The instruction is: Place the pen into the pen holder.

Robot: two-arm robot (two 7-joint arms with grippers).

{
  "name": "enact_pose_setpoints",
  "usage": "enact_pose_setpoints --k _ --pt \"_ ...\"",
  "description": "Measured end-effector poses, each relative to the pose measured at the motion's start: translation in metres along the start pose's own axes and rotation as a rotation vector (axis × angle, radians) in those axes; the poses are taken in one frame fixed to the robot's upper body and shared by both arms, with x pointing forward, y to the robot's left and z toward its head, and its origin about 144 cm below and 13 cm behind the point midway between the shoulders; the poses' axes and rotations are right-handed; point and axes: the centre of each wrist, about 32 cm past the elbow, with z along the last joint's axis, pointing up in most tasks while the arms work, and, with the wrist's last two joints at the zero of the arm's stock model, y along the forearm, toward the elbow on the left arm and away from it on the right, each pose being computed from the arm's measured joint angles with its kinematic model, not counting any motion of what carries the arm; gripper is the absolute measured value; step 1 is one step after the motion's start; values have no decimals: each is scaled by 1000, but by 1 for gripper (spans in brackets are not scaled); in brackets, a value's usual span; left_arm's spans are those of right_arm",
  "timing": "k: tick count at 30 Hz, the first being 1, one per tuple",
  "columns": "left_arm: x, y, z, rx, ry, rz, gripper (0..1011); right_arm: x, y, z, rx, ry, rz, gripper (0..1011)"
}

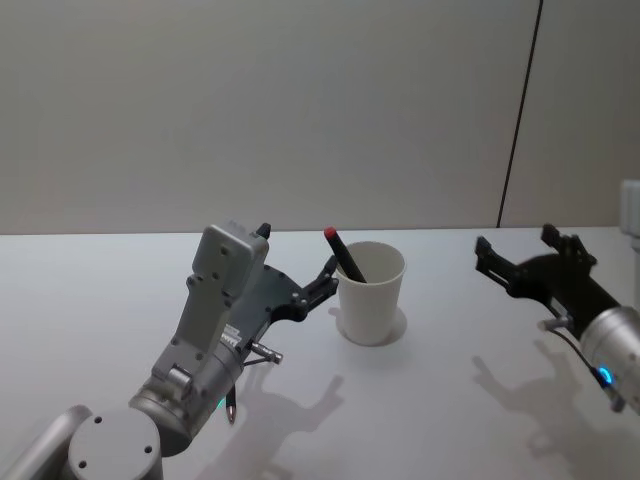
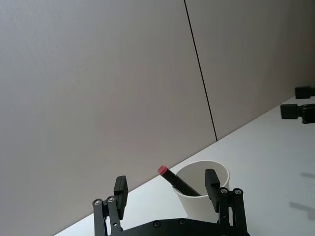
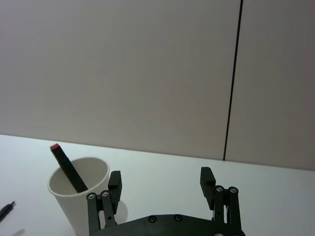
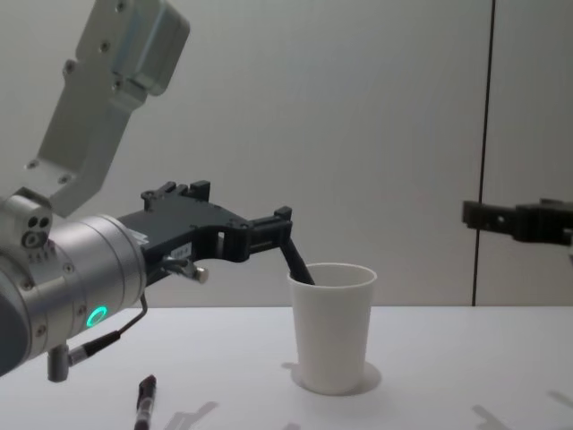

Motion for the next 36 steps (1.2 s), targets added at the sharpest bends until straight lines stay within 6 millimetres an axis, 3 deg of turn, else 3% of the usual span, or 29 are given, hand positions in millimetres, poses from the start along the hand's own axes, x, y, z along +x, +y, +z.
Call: enact_pose_setpoints --k 16,36 --pt "0 0 0 0 0 0 1004 9 -32 -4 -118 21 -57 1002" --pt "0 0 0 11 -10 1 1004 12 -44 -5 -157 24 -76 1002"
